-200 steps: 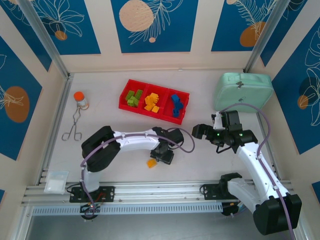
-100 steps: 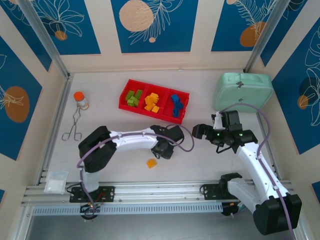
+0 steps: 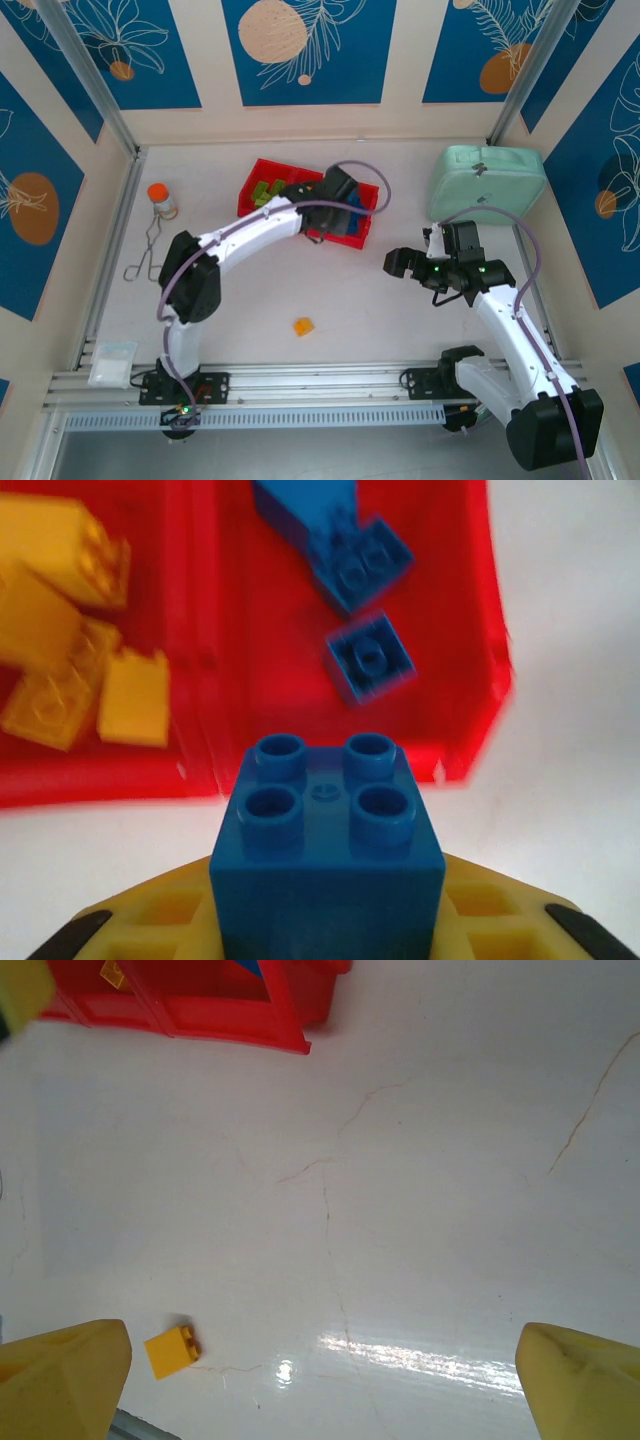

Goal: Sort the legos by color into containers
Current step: Place the lego in the container.

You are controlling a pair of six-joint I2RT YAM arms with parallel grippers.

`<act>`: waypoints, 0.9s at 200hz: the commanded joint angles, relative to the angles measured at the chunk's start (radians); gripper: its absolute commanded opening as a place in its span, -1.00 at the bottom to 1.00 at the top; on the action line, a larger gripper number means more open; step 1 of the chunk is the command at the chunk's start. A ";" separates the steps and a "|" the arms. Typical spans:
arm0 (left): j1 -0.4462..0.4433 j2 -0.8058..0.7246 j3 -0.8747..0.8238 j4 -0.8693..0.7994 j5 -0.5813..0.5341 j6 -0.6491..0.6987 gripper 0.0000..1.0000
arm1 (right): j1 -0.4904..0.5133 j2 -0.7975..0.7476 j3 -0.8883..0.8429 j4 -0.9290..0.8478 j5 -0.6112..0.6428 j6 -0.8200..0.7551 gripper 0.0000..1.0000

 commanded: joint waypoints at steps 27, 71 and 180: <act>0.086 0.172 0.250 -0.040 0.049 0.101 -0.61 | -0.004 -0.016 -0.004 -0.006 -0.022 -0.014 0.98; 0.135 0.307 0.435 -0.033 0.054 0.100 -0.58 | -0.005 -0.023 -0.004 -0.005 -0.028 -0.013 0.98; 0.148 0.353 0.480 -0.016 0.166 0.063 -0.41 | -0.006 -0.030 -0.004 -0.008 -0.024 -0.013 0.98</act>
